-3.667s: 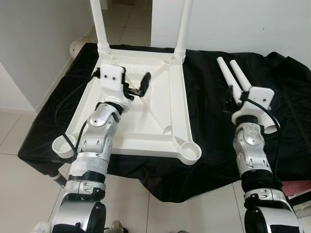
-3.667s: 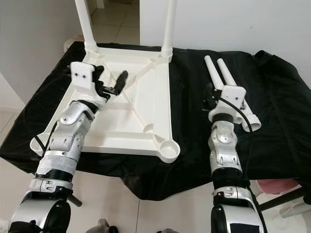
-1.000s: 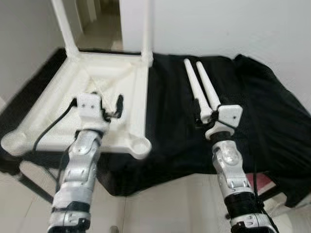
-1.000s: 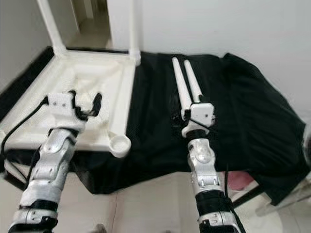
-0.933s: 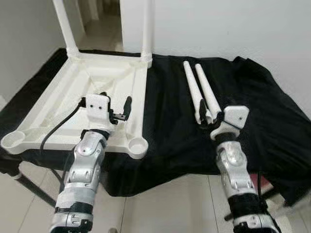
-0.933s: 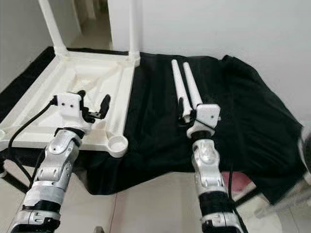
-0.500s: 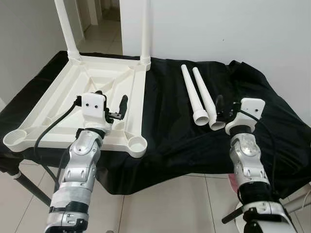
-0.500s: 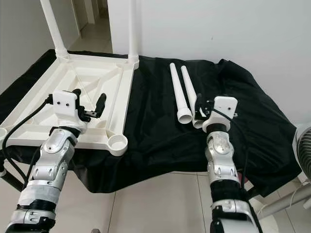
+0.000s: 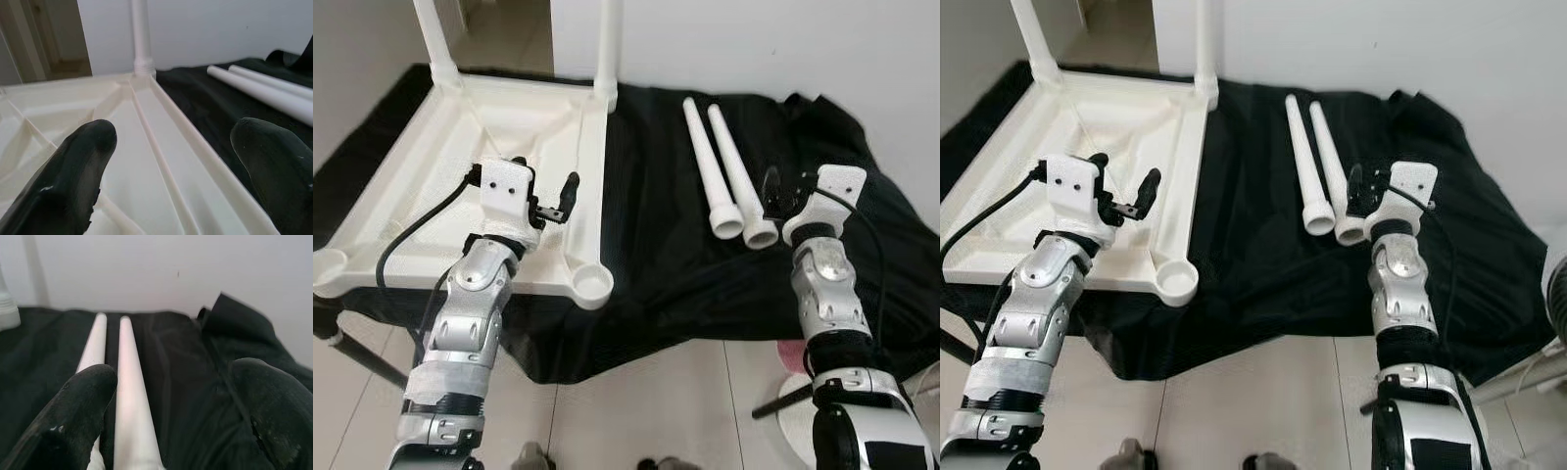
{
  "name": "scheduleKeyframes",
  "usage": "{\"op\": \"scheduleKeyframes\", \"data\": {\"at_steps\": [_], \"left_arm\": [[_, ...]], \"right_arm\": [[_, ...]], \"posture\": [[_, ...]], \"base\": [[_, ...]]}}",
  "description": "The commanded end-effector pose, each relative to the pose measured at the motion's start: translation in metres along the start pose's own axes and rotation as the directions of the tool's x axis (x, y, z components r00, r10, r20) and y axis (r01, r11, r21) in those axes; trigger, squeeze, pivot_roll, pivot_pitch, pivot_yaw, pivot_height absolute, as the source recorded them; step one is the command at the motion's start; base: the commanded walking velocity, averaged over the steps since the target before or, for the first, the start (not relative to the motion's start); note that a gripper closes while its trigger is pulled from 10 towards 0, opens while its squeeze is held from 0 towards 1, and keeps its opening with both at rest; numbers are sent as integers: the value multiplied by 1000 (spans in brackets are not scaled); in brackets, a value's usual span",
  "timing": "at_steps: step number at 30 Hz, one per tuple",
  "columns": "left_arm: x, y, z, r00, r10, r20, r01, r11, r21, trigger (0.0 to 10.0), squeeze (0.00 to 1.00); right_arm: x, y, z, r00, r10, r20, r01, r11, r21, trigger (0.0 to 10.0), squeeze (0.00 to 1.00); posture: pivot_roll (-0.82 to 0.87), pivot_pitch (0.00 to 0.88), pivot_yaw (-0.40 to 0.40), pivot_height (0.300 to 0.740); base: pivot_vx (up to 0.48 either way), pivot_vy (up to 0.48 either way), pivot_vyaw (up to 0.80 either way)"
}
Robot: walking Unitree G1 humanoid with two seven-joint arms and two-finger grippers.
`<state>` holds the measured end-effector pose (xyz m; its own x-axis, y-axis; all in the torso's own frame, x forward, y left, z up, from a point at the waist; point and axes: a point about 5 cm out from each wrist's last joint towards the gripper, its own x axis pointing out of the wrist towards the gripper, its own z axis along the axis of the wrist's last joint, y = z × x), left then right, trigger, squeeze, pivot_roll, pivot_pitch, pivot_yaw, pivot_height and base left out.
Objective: Building children table
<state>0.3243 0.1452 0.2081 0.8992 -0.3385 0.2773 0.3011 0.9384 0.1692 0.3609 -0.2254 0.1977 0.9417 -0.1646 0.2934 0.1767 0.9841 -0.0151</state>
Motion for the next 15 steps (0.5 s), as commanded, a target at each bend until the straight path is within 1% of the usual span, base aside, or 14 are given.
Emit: {"op": "scheduleKeyframes", "data": {"at_steps": [1,3,6,8,9,11,12,14,15], "left_arm": [[-4,-5,-2,998,-56,-25,56,998,-5,10000,0],[-15,-2,-3,997,-45,-60,44,999,-9,10000,0],[-17,-2,-4,997,-42,-70,42,999,-9,10000,0],[-21,-2,-4,996,-43,-83,43,999,-5,10000,0],[-22,-2,-3,995,-41,-89,41,999,-2,10000,0],[-24,-2,-2,995,-39,-95,39,999,2,10000,0],[-26,-1,-2,994,-33,-104,34,999,7,10000,0],[-26,-1,-2,994,-32,-106,33,999,8,10000,0],[-26,1,-2,994,-24,-108,25,1000,9,10000,0]], "right_arm": [[1,-5,-5,999,-12,-32,12,1000,5,10000,0],[3,-9,-7,998,-11,-57,11,1000,9,10000,0],[3,-10,-8,998,-12,-66,13,1000,10,10000,0],[3,-10,-11,996,-10,-92,13,999,30,10000,0],[3,-9,-16,992,13,-122,-9,999,34,10000,0],[3,-8,-18,990,28,-138,-24,999,29,10000,0],[4,-6,-22,985,59,-163,-52,998,46,10000,0],[4,-5,-22,984,68,-167,-59,997,59,10000,0],[6,-2,-21,982,99,-159,-89,994,71,10000,0]], "posture": [[16,284,-61,740],[34,358,-56,740],[34,358,-56,740],[42,371,-53,740],[49,381,-53,740],[51,384,-51,740],[51,383,-52,740],[51,383,-52,740],[51,383,-53,740]], "base": [[0,0,0],[0,0,0],[0,0,0],[0,0,0],[0,0,0],[0,0,0],[0,0,0],[0,0,0],[0,0,0]]}}
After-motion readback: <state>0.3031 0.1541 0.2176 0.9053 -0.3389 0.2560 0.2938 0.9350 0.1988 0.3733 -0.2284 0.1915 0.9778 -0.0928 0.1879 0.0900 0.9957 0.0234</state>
